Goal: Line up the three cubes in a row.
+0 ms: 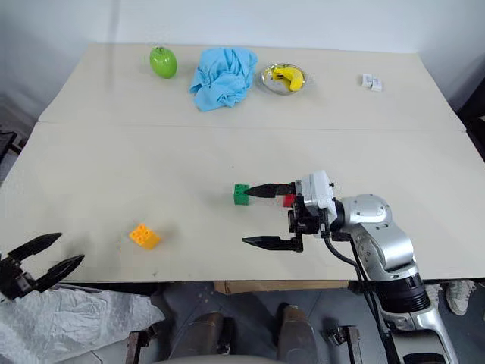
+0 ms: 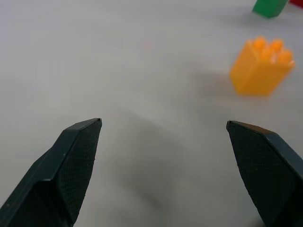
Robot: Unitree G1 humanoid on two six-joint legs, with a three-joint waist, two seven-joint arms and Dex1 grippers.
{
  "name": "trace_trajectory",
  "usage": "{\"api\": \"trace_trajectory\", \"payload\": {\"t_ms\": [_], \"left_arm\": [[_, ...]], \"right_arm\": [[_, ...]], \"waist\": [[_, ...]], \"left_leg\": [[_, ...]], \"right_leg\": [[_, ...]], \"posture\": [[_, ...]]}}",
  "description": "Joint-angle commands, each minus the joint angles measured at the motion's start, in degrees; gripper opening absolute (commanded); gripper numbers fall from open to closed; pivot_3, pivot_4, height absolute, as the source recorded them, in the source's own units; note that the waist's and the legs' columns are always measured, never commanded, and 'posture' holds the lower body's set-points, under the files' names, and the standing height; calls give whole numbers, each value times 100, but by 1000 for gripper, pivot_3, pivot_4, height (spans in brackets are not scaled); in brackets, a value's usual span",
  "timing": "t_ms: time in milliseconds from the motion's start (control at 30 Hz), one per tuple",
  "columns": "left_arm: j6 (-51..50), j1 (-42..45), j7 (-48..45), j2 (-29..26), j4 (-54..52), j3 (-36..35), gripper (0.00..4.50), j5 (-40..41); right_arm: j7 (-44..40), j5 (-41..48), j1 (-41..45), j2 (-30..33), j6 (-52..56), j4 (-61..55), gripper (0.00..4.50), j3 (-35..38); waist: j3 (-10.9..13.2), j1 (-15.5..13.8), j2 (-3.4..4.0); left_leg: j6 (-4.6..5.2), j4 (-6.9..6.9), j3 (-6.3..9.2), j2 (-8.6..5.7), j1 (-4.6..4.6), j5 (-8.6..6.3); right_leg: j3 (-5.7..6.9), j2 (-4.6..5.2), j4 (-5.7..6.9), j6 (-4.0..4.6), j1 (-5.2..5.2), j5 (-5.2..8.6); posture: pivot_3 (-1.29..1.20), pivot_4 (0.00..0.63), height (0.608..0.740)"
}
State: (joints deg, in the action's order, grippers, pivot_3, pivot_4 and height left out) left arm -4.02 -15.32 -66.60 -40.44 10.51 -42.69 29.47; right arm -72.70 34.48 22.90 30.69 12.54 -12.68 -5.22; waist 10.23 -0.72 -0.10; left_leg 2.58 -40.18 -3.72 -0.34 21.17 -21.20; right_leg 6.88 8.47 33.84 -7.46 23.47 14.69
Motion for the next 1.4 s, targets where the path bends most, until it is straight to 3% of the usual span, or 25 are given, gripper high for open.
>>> {"api": "trace_trajectory", "payload": {"t_ms": [33, 200, 633, 767, 967, 1033, 1167, 1300, 1400], "left_arm": [[94, -260, 19, 111, -797, 74, 4493, 180], [13, -208, 369, 523, -1745, 656, 4493, 224], [113, 240, 828, 1066, -1841, 2074, 4493, -102], [471, 402, 1036, 1140, -1525, 2103, 3628, -300], [474, 613, 817, 746, -1256, 2170, 1676, -323], [335, 938, 550, 469, -1118, 2266, 1496, -232], [9, 2454, -447, -120, -408, 2715, 1496, -2], [347, 4181, -1431, -86, 946, 3617, 1496, -556], [964, 5439, -1968, 246, 2624, 4195, 1496, -1154]], "right_arm": [[-52, 43, -19, 12, -63, -132, 4500, 53], [-191, -143, -317, 269, -265, 12, 4500, 226], [1, -303, -637, 516, -265, 12, 4500, 377], [107, -307, -727, 496, -306, -42, 4500, 421], [237, -310, -862, 513, -384, -104, 4500, 477], [297, -307, -939, 525, -411, -146, 4500, 529], [490, -117, -1134, 590, -306, -259, 4500, 859], [523, -68, -1369, 745, -271, -320, 4500, 1170], [612, -86, -1550, 841, -288, -402, 4500, 1351]], "waist": [[0, -25, 0], [0, -22, 3], [-1, 85, 9], [-1, 83, 8], [-1, 67, 8], [-1, 55, 8], [0, -40, 10], [-5, -69, 19], [-6, -74, 17]], "left_leg": [[-1, 0, 0, -1, 0, -1], [-1, 4, -5, -1, -2, -8], [2, 6, -22, 2, -5, -8], [2, 4, -24, 2, -4, -8], [2, 3, -21, 2, -4, -8], [3, 2, -21, 2, -4, -7], [6, -5, -17, -2, 0, -4], [9, -5, -27, -9, -4, -4], [12, -4, -52, -29, 2, -4]], "right_leg": [[-3, 6, 0, 2, -1, -1], [-3, 5, -2, 5, 1, -3], [3, -21, -1, 8, 3, -2], [3, -21, -2, 7, 2, -2], [5, -20, -2, 7, 2, -2], [5, -19, -1, 8, 1, -2], [14, -16, 4, 8, 0, -2], [14, -20, 6, 6, -1, -3], [27, -34, 2, 5, -1, -3]], "posture": [[0, 150, 740], [0, 150, 740], [0, 150, 740], [0, 150, 740], [0, 150, 740], [0, 150, 740], [0, 150, 740], [0, 150, 740], [0, 150, 740]]}}
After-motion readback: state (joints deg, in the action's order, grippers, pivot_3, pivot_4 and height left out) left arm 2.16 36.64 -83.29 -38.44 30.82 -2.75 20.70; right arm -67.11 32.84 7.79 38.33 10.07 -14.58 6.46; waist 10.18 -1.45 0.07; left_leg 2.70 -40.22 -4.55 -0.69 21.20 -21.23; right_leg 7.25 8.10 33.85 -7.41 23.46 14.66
